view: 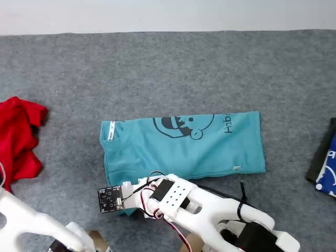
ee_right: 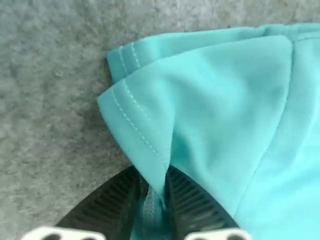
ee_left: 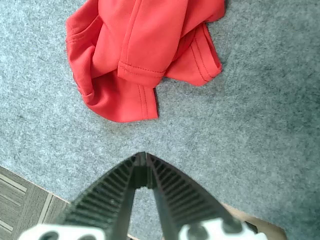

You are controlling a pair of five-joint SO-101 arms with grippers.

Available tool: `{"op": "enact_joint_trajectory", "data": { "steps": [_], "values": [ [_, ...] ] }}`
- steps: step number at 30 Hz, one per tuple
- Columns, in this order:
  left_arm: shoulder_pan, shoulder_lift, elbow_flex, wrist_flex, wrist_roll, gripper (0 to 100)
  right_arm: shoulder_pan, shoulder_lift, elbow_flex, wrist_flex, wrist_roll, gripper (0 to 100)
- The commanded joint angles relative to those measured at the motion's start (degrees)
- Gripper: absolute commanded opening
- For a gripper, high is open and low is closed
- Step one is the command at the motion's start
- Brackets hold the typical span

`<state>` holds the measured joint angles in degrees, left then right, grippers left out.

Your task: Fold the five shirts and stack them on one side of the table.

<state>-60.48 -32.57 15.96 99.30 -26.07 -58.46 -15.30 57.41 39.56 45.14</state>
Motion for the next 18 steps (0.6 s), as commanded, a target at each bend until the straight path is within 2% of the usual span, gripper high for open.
{"op": "enact_joint_trajectory", "data": {
  "steps": [1, 11, 18],
  "values": [
    [-0.4, -1.4, -1.6, 0.6, -0.2, 0, 0.5, 0.3, -2.5, -0.6, 0.8, 1.2],
    [-0.4, -1.4, -1.6, 0.6, -0.2, 0, 7.3, -3.4, -12.0, 6.2, 0.8, 1.2],
    [-0.4, -1.4, -1.6, 0.6, -0.2, 0, 11.1, -3.4, -17.5, 6.1, 3.3, 1.2]
  ]
}}
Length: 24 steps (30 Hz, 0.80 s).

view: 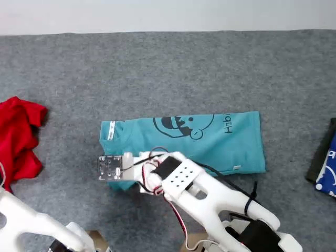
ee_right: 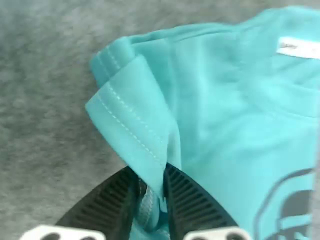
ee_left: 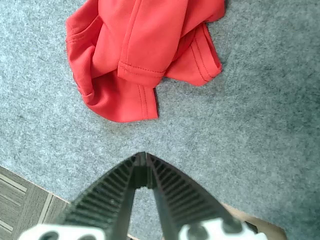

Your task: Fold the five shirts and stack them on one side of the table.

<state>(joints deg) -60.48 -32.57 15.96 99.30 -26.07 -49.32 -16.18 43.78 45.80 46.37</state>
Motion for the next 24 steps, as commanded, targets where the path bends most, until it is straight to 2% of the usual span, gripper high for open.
{"op": "enact_joint_trajectory", "data": {
  "steps": [1, 13, 16, 20, 24],
  "values": [
    [-0.4, -1.4, -1.6, 0.6, -0.2, 0, 2.6, -2.4, -4.4, -0.2, 2.4, 1.2],
    [-0.4, -1.4, 2.2, 0.5, -0.3, 0, 10.0, 12.2, -19.4, 0.3, 2.1, 1.6],
    [-0.4, -1.5, 2.3, 0.5, -0.3, 0, 10.2, 14.0, -20.8, 0.0, -0.9, 8.6],
    [-0.4, -1.5, 2.1, 0.5, -0.3, 0, 11.8, 14.2, -21.5, -1.0, -7.6, 26.5],
    [-0.4, -1.5, 2.1, 0.5, -0.3, 0, 13.2, 14.5, -21.5, -0.9, -7.9, 28.5]
  ]
}}
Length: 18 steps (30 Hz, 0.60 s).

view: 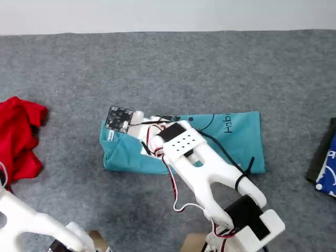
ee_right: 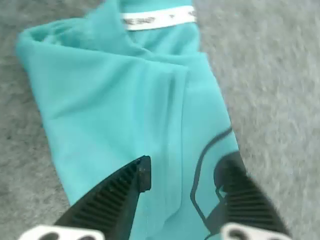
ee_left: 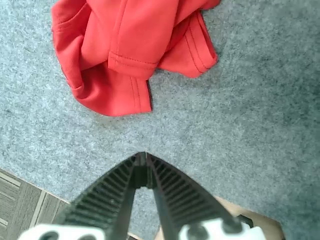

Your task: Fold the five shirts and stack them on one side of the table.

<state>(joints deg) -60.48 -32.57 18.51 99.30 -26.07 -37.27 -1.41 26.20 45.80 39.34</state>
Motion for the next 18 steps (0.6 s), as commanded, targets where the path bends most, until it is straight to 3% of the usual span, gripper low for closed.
{"op": "enact_joint_trajectory", "data": {
  "steps": [1, 6, 13, 18],
  "values": [
    [-0.4, -1.5, -0.5, 0.5, -0.3, 0, 1.5, -0.3, -3.9, -0.8, -0.9, 28.5],
    [-0.4, -1.5, -0.5, 0.5, -0.3, 0, 2.2, -0.9, -4.0, -0.5, -0.9, 27.9],
    [-0.4, -1.6, -0.6, 0.7, -0.2, 0, 2.3, -8.0, -4.0, 6.9, -1.1, 6.5],
    [0.1, -5.5, -0.2, 1.1, -0.2, 0, 5.0, -13.3, -4.8, 13.3, -6.2, 5.8]
  ]
}}
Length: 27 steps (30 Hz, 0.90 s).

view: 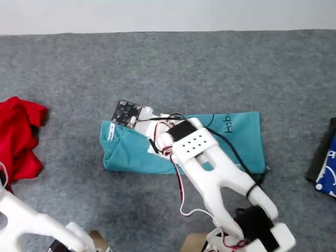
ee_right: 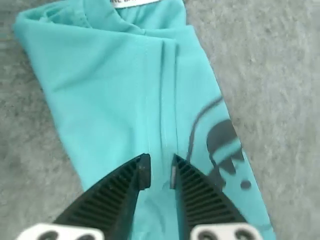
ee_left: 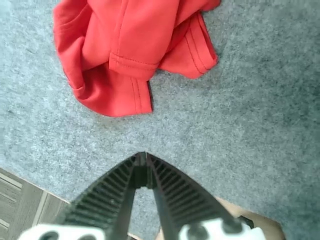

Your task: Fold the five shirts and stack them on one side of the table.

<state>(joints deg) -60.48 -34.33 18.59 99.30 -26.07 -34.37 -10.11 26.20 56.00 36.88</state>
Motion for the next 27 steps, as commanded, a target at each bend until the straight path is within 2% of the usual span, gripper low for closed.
{"op": "enact_joint_trajectory", "data": {
  "steps": [1, 8, 11, 17, 20, 24, 27],
  "values": [
    [0.2, -5.0, -0.3, 1.0, -0.2, 0, 3.1, -5.0, -5.5, 5.1, -5.1, 5.8],
    [3.4, -11.5, 0.5, 1.1, -0.2, 0, 13.5, -4.9, -10.3, 16.0, -14.1, 12.8],
    [3.5, -12.8, 2.1, 1.1, -0.2, 0, 18.8, -4.8, -10.2, 16.4, -17.1, 12.1],
    [3.5, -13.4, 5.4, 1.1, -0.2, 0, 27.6, -0.3, -10.5, 14.3, -17.3, 12.4],
    [3.5, -13.4, 5.4, 1.1, -0.2, 0, 31.5, 4.4, -11.6, 14.5, -17.5, 18.5],
    [3.5, -13.4, 5.7, 1.1, -0.2, 0, 37.3, 10.7, -15.4, 14.4, -23.7, 29.0],
    [3.4, -13.4, 5.7, 1.1, -0.2, 0, 39.6, 15.9, -19.4, 14.5, -25.4, 32.1]
  ]
}}
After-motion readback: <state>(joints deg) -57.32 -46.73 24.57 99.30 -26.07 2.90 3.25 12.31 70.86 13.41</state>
